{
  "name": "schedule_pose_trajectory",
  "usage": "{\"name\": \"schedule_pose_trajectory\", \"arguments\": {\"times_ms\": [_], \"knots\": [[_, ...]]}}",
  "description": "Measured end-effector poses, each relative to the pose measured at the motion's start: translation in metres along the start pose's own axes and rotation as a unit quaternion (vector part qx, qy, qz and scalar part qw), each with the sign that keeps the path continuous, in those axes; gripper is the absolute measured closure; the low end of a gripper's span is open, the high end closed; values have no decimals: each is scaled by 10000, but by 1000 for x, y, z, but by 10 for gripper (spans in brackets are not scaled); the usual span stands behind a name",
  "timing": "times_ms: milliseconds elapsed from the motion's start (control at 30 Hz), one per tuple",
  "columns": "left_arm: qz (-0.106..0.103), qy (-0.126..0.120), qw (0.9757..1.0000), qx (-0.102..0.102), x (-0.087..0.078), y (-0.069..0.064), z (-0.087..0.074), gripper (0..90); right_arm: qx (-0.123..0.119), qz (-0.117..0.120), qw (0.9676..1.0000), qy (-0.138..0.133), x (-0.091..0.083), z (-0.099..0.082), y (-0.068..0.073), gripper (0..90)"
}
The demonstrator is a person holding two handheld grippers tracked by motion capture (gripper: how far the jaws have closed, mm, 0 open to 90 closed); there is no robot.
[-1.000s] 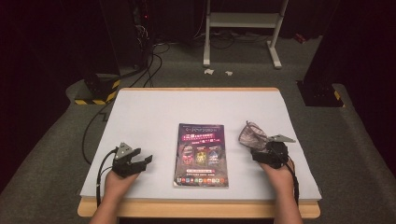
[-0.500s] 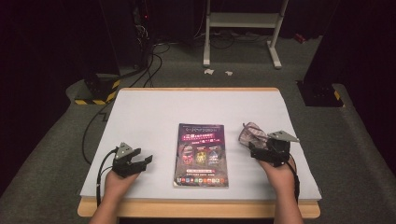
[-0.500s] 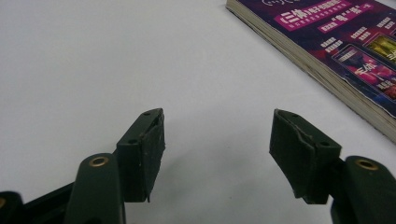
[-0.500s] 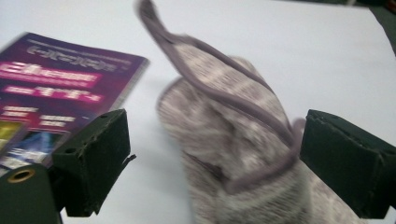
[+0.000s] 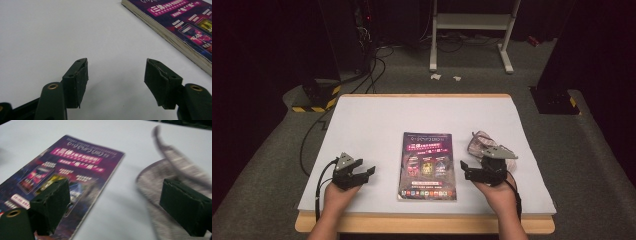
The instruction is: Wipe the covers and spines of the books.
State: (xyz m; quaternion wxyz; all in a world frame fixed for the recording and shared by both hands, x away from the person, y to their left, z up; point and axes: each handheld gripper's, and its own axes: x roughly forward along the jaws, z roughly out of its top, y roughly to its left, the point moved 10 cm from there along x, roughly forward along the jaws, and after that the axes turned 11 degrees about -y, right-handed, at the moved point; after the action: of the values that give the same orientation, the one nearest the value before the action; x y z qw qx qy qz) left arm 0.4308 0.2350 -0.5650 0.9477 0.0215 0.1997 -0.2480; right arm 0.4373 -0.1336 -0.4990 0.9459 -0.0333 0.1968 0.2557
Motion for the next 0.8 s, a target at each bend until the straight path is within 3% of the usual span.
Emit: {"name": "schedule_pose_trajectory", "arguments": {"times_ms": [67,200,267,333,367,433,500,600,667,800], "knots": [[4,-5,10000,7,0,0,0,360,-42,83,9999,102,5,-8,10,111],[10,-13,10000,38,0,-1,0,360,92,280,9994,173,15,-18,28,143],[20,-5,9999,98,0,-1,1,361,4,325,9993,190,18,-23,34,152],[149,25,9997,195,0,-2,1,360,24,387,9989,259,22,-29,39,161],[211,73,9996,154,-1,-2,1,360,9,420,9987,297,24,-32,41,164],[134,34,9999,62,-2,-7,4,361,-8,436,9982,419,28,-40,43,171],[87,33,9999,138,-2,-17,8,360,7,459,9977,498,32,-47,45,183],[-216,24,9997,110,0,-41,13,358,-7,504,9967,635,37,-55,49,193],[-461,105,9989,38,4,-61,14,355,-22,549,9964,643,39,-57,52,219],[-711,369,9965,224,15,-99,8,349,-53,631,9955,699,40,-61,57,246]]}}
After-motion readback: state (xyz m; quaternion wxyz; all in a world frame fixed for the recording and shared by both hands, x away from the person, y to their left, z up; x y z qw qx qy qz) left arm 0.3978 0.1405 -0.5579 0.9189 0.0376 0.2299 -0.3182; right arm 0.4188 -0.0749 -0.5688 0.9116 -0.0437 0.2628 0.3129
